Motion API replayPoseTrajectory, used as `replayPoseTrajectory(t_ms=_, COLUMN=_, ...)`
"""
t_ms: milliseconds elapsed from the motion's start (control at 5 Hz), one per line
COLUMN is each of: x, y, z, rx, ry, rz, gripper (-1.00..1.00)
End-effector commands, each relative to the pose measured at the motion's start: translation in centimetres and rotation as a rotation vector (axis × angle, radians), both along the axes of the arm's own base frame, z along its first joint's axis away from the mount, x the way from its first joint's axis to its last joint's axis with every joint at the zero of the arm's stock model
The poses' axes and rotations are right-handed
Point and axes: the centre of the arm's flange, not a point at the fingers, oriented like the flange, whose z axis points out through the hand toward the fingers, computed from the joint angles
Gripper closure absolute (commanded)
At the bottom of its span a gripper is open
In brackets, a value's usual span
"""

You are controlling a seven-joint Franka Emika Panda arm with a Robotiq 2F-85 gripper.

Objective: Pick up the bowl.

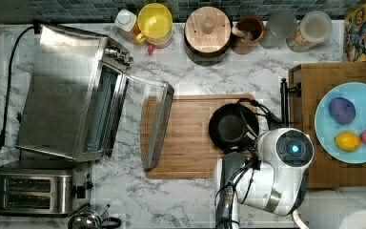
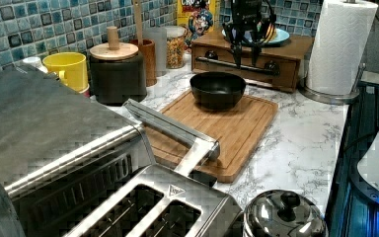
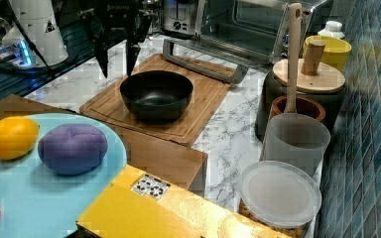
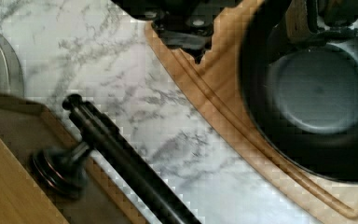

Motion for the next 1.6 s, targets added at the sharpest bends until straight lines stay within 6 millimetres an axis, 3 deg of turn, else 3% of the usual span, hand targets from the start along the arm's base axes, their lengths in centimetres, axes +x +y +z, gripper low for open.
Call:
replayPoseTrajectory(t_ms=200, x=-1.2, y=-0.1, z=-2.9, rx=0.02, ry=-0.06, rz=0.064, gripper=0.0)
replayPoseTrajectory(t_ms=1000, x=0.6, y=0.6, z=-6.9, rx=-0.014, ry=-0.005, rz=0.055, gripper=0.0)
replayPoseTrajectory(t_ms=1200, x=0.9, y=0.6, z=-6.4, rx=-0.019, ry=-0.021, rz=0.03, gripper=1.0)
replayPoseTrajectory(t_ms=1600, x=1.5, y=0.9, z=-6.2, rx=-0.01, ry=-0.028, rz=0.007, gripper=1.0)
